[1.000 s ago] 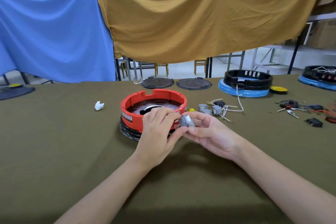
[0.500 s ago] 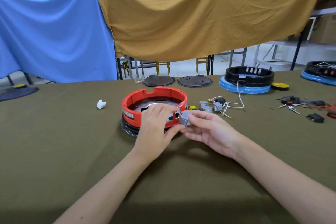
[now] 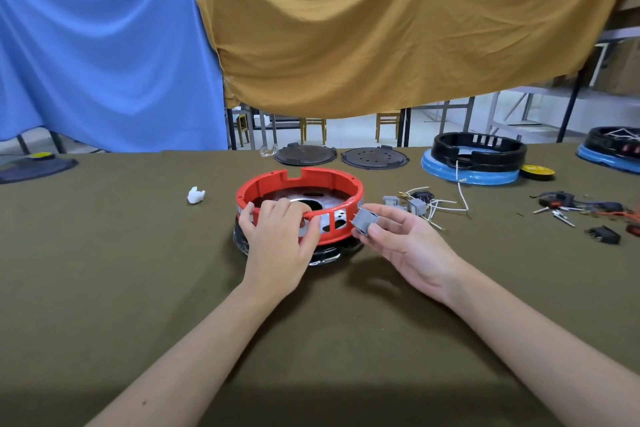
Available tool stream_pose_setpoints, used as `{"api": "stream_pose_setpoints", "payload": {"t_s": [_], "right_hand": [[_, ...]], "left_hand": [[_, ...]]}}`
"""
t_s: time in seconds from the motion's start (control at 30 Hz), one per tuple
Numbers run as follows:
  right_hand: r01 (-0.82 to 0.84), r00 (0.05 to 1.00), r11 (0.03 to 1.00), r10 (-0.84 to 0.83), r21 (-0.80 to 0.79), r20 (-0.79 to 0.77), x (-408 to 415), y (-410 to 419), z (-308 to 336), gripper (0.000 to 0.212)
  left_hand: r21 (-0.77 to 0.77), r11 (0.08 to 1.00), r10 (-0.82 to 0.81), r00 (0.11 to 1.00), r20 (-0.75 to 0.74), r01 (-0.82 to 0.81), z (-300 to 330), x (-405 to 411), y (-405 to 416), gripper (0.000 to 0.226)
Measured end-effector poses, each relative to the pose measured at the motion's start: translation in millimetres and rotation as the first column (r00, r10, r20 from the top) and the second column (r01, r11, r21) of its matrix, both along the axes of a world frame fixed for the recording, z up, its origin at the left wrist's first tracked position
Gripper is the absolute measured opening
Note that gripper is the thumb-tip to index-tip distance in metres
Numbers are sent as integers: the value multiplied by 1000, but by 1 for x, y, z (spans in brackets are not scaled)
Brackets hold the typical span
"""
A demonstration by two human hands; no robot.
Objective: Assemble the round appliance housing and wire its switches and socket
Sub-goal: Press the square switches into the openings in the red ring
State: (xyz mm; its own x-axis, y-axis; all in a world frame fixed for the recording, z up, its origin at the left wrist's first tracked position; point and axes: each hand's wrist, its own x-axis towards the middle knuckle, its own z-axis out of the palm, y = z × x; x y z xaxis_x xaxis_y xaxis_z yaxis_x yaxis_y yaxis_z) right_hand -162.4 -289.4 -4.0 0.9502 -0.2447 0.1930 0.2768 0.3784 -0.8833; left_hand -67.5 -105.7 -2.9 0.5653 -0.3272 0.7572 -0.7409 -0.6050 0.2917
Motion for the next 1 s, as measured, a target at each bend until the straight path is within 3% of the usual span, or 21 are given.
{"api": "stream_pose_setpoints", "payload": {"t_s": [0.43, 0.9, 1.0], "right_hand": [[211, 976, 882, -212, -421, 47, -6, 12, 4, 31], [292, 956, 791, -258, -538, 139, -2, 15, 1, 27], [266, 964, 828, -228, -493, 138, -2, 15, 1, 23]], "left_hand": [[95, 990, -110, 988, 104, 101, -1, 1, 1, 21], [64, 989, -139, 984, 114, 132, -4, 2, 0, 19], [56, 989, -142, 984, 111, 136, -3, 3, 0, 19]]}}
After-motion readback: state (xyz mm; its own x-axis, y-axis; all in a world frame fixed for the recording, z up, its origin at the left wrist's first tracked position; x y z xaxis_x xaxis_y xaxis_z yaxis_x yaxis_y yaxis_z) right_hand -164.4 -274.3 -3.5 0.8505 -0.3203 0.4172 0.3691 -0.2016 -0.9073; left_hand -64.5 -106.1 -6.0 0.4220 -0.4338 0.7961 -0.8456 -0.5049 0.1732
